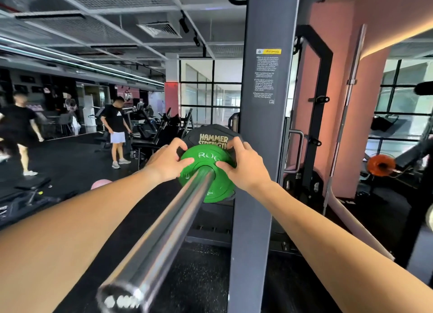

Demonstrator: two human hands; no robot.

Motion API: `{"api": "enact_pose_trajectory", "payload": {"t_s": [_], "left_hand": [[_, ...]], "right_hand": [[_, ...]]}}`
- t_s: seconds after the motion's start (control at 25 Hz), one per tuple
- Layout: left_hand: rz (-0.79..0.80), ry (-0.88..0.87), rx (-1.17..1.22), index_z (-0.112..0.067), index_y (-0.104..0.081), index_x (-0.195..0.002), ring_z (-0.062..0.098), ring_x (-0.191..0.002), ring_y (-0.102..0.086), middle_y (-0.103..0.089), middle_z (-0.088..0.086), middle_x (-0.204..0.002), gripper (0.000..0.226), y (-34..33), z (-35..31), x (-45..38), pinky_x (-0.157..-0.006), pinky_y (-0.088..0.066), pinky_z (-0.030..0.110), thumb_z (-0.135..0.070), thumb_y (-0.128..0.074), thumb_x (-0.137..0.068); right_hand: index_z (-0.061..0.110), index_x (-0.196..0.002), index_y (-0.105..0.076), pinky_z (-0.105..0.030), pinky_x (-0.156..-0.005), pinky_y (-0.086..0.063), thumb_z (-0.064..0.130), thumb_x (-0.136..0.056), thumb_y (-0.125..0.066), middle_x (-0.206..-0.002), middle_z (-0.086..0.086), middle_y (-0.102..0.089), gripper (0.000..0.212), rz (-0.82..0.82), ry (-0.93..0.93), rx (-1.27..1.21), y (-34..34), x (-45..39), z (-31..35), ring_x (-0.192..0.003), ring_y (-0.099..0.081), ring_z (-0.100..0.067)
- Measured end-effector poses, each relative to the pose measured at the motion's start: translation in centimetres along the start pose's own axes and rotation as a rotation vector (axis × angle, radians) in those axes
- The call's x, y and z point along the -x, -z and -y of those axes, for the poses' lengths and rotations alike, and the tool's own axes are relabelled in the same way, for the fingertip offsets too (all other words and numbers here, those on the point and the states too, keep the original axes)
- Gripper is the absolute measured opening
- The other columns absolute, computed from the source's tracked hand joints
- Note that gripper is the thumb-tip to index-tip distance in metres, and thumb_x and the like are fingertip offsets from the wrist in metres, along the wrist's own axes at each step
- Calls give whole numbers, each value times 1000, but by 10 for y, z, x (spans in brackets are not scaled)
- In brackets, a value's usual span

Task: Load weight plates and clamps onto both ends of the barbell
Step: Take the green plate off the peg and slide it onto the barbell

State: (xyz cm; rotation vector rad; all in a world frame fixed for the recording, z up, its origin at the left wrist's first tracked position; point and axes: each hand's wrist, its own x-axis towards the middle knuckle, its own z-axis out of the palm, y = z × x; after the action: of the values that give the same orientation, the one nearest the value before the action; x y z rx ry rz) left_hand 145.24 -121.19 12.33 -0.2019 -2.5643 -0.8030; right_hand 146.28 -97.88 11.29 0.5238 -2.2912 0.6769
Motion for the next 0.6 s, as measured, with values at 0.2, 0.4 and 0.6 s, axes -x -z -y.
{"api": "enact_pose_trajectory", "payload": {"t_s": [0.2, 0.4, 0.6], "left_hand": [[31, 50, 5, -21, -45, -101, 12, -63, -75, -67, 1, -79, 35, -23, 10, -50, -79, -55, 33, -45, -68, -91], [33, 54, 36, -19, -48, -83, 14, -64, -76, -66, -5, -73, 32, -28, 15, -53, -67, -48, 27, -41, -69, -92], [135, 71, 54, -24, -57, -89, 26, -79, -69, -74, 12, -94, 21, -5, 1, -28, -79, -58, 40, -40, -70, -91]], "right_hand": [[16, -97, -48, -36, -66, -41, 47, -84, -75, -86, 4, -54, 44, -23, 1, 29, -20, -35, -32, -76, -53, -27], [19, -80, -42, -32, -58, -35, 49, -90, -67, -64, 5, -50, 40, -36, 15, 180, -27, -37, -31, -61, -47, -29], [20, -83, -55, -34, -65, -49, 37, -88, -64, -82, -5, -66, 20, 66, -106, 185, -13, -24, -12, -80, -63, -36]]}}
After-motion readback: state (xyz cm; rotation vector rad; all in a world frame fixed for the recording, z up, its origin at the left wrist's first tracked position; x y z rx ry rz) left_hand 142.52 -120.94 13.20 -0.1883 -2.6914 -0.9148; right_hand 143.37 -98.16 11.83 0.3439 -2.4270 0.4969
